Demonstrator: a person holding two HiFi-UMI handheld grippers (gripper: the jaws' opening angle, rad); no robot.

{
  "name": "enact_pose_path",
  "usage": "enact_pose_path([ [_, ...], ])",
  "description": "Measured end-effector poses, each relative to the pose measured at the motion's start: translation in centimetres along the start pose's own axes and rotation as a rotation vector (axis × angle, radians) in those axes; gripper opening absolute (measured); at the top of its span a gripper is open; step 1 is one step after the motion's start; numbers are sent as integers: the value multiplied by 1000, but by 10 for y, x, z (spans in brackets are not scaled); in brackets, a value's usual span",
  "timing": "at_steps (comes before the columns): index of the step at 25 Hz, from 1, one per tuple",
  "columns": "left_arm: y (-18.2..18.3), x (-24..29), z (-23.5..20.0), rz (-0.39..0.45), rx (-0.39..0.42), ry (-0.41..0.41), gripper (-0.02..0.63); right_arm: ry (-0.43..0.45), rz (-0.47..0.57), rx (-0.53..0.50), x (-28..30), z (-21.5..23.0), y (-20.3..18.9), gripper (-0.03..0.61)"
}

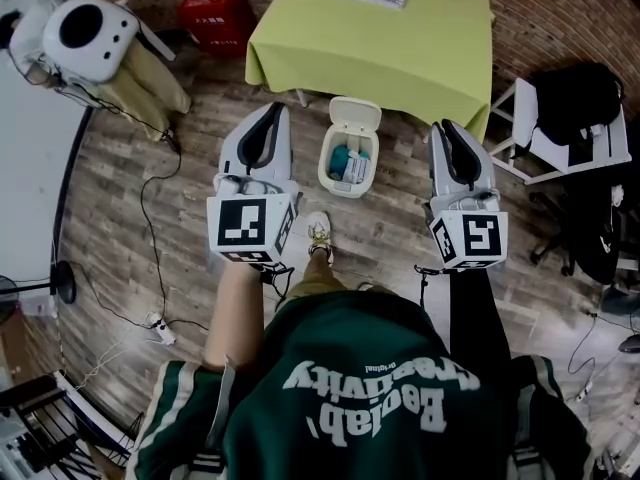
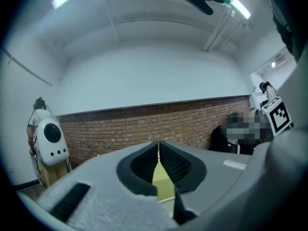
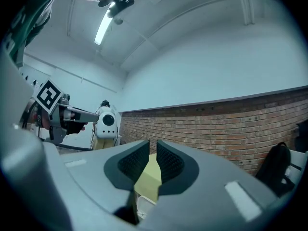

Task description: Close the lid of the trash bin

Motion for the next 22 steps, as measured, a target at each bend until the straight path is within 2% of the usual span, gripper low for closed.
enact_pose_path([
  [11, 6, 80, -51, 12, 18, -95, 20, -72, -7, -4, 71, 10, 5, 48],
  [22, 5, 143, -108, 28, -2, -160, 20, -131, -19, -14, 141, 3, 8, 57],
])
Point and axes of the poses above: the fingertips, and each gripper's own axes: x forward along the fingers, z to its right, y out of its top, the point moved 1 cm from there along -x, backward along the fingers, and after that the axes turned 1 degree about -y, right-handed, at the moved point
